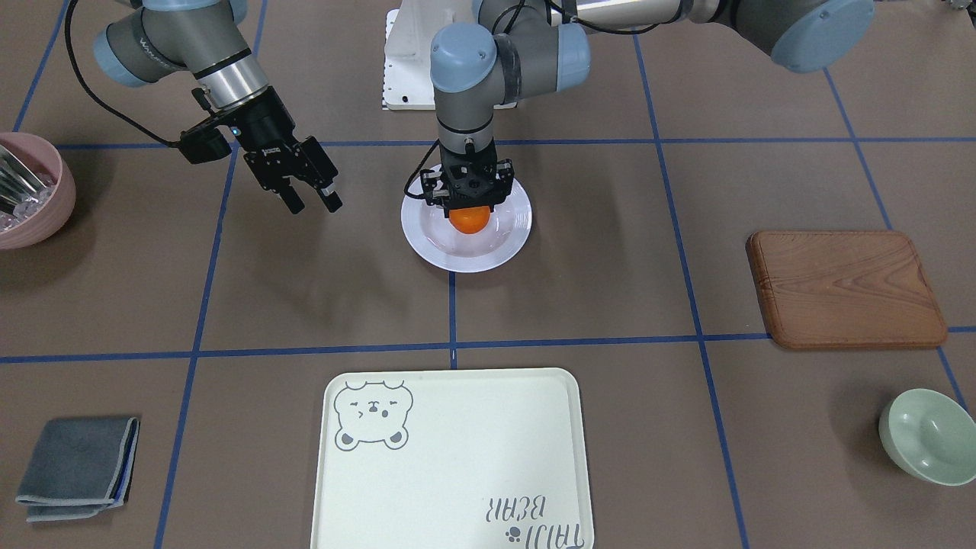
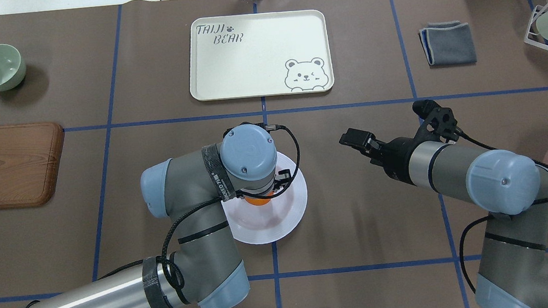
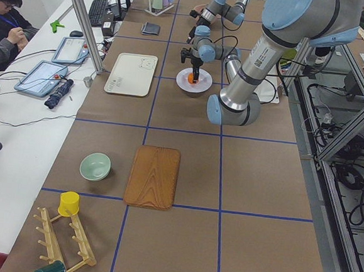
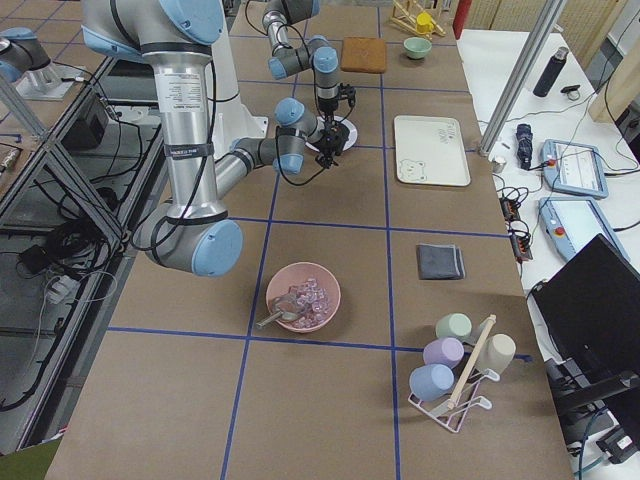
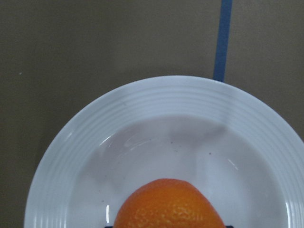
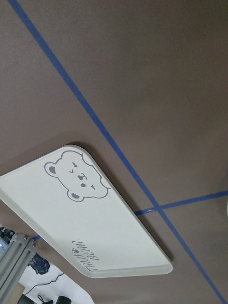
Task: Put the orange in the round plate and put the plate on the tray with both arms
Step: 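Carry the orange over the white plate with the left gripper while the right arm advances, then release the orange onto the plate with the left gripper while the right gripper approaches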
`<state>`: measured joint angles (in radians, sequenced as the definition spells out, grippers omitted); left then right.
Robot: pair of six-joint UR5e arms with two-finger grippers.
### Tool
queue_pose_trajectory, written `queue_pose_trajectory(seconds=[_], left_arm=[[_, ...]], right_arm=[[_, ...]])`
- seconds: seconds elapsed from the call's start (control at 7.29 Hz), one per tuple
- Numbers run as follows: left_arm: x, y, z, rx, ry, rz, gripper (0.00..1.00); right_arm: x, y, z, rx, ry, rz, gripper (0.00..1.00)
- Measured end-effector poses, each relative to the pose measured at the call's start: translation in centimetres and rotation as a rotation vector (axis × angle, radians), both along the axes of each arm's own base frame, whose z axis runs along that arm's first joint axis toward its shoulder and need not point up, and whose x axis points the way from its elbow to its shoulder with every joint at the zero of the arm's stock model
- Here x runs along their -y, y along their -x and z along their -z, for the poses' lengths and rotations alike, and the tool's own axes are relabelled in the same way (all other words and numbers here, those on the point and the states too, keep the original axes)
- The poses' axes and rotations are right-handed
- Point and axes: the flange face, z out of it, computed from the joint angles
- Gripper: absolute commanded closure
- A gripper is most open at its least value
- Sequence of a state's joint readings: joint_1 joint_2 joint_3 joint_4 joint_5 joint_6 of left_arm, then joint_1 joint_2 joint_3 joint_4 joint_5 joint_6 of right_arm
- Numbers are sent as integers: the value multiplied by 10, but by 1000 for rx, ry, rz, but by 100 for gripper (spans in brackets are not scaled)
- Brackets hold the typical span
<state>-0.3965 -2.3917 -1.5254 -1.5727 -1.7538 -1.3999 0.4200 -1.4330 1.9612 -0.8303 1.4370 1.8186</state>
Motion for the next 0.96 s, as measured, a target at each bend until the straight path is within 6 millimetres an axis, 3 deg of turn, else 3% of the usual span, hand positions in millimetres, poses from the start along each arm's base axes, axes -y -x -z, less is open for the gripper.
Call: queue_pose_trajectory(seconds=[0.27, 0.55, 0.69, 0.82, 0.96], left_arm=[[2, -3, 1, -21, -19, 7, 2], [5, 27, 23, -55, -50, 8, 2], [15, 57, 32, -39, -71, -2, 2], [35, 100, 24, -5, -96, -32, 2], [63, 150, -2, 32, -135, -81, 2]], right_arm=[[-14, 9, 0, 26, -21, 4, 0], [-27, 18, 0, 29, -36, -3, 0], [-39, 28, 0, 25, -48, -13, 1], [-55, 40, 0, 32, -44, -30, 2], [-67, 50, -1, 52, -13, -44, 2]])
